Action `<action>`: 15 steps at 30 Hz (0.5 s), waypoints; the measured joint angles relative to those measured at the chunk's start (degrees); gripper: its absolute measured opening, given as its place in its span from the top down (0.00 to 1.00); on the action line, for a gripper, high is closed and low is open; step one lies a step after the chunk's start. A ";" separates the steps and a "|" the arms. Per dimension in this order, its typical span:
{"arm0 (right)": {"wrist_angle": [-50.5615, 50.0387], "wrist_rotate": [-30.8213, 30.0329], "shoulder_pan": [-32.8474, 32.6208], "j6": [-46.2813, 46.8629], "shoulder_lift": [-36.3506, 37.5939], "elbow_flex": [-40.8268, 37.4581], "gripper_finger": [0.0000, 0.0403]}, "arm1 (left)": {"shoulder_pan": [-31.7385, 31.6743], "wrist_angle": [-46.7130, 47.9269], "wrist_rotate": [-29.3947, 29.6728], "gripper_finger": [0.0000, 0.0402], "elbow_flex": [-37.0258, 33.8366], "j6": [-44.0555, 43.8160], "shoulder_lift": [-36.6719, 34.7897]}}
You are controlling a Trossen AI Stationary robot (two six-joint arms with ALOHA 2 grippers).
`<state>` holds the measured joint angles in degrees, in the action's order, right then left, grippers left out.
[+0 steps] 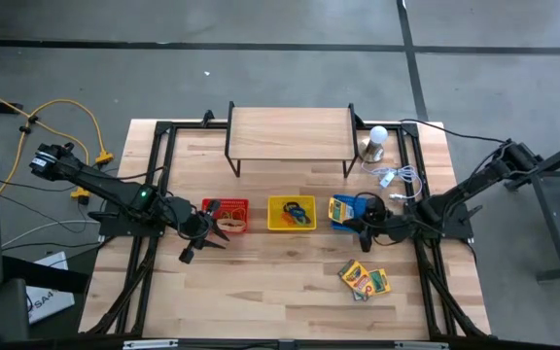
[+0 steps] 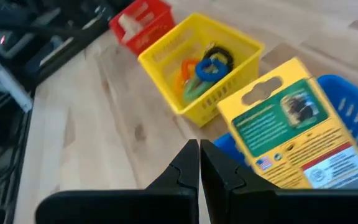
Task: Pick & Place Office Desk Supplies
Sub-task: Put the box of crayons into the blue bin
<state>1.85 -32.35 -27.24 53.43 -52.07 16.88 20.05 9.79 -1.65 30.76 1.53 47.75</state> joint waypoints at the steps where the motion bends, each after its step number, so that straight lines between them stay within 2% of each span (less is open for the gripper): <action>1: 0.00 1.13 0.00 -0.51 0.00 0.00 1.00 | -0.02 -0.01 0.00 0.75 0.00 0.01 0.00; 9: 1.03 13.87 -1.35 -0.74 0.64 0.00 1.00 | -0.02 -0.01 0.00 0.75 0.00 -0.01 0.02; 15: 4.60 18.86 -5.81 0.50 0.53 0.00 1.00 | -0.01 -0.01 -0.01 0.75 0.00 0.00 0.00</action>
<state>6.44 -13.49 -33.06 53.93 -51.54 16.88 20.04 9.78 -1.66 30.76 1.53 47.75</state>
